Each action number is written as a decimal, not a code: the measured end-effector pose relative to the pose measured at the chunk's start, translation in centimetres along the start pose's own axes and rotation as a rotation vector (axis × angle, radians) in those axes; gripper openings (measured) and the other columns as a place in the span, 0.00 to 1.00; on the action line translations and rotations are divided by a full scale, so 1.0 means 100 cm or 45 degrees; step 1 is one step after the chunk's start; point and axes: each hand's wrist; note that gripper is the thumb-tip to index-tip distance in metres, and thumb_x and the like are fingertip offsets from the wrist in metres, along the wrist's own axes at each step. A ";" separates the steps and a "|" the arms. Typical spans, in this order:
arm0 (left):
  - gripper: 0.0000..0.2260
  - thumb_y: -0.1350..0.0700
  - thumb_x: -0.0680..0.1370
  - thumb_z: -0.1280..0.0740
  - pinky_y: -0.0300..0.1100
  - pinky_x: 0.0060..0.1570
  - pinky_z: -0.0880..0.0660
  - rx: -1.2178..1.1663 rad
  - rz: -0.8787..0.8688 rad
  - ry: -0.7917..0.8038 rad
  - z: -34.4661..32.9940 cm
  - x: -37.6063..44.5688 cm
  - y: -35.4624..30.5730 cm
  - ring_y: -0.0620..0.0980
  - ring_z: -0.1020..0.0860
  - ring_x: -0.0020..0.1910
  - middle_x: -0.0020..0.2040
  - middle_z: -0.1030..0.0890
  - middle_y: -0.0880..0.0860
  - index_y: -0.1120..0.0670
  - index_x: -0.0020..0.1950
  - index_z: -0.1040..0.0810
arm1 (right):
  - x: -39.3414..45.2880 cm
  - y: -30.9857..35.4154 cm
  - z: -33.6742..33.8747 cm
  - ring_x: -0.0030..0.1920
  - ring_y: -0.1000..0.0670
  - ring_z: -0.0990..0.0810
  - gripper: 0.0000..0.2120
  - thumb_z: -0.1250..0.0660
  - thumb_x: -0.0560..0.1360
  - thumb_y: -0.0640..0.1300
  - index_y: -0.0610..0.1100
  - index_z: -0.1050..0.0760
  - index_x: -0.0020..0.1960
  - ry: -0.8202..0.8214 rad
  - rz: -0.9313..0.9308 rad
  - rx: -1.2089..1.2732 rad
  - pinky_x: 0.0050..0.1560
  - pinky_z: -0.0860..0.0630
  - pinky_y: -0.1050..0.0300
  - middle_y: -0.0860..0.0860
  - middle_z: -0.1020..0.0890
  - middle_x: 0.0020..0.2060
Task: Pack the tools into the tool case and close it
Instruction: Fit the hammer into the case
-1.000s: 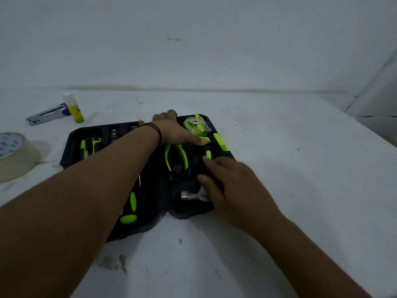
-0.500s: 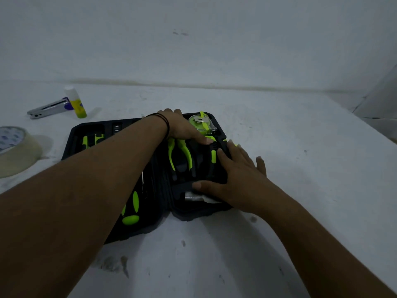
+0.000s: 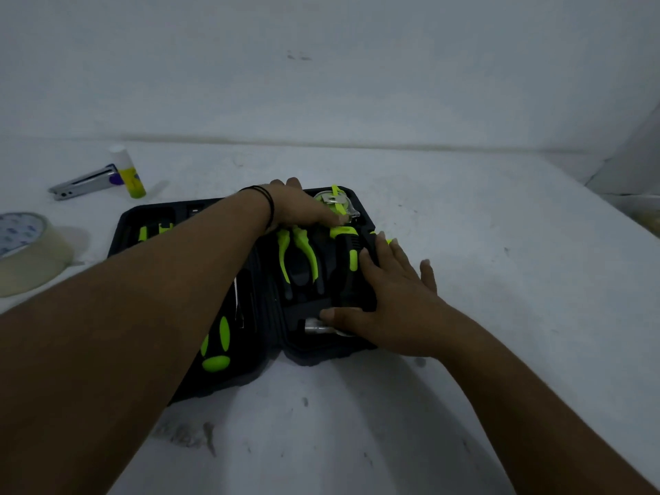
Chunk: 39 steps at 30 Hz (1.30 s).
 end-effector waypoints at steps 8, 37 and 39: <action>0.53 0.28 0.58 0.31 0.53 0.62 0.31 0.227 -0.010 -0.052 -0.001 0.005 -0.002 0.59 0.34 0.67 0.70 0.38 0.58 0.55 0.73 0.45 | 0.004 0.005 0.000 0.73 0.50 0.71 0.51 0.40 0.66 0.71 0.48 0.61 0.76 0.043 -0.048 -0.027 0.70 0.69 0.41 0.50 0.68 0.74; 0.23 0.39 0.78 0.49 0.65 0.69 0.49 0.350 -0.077 -0.486 0.009 -0.074 0.143 0.58 0.41 0.72 0.71 0.36 0.57 0.48 0.68 0.34 | -0.031 0.003 -0.022 0.75 0.58 0.55 0.25 0.44 0.78 0.56 0.52 0.40 0.73 -0.262 0.331 -0.113 0.71 0.62 0.59 0.56 0.43 0.75; 0.25 0.38 0.78 0.49 0.63 0.70 0.53 0.345 -0.078 -0.522 0.008 -0.074 0.144 0.57 0.47 0.75 0.76 0.44 0.57 0.48 0.71 0.37 | -0.028 -0.003 -0.017 0.73 0.60 0.57 0.24 0.43 0.78 0.55 0.52 0.39 0.72 -0.243 0.347 -0.052 0.69 0.63 0.61 0.56 0.44 0.75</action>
Point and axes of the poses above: each hand's wrist, its own x-axis towards the middle knuckle, its own z-axis out of the back of the hand, y = z × x
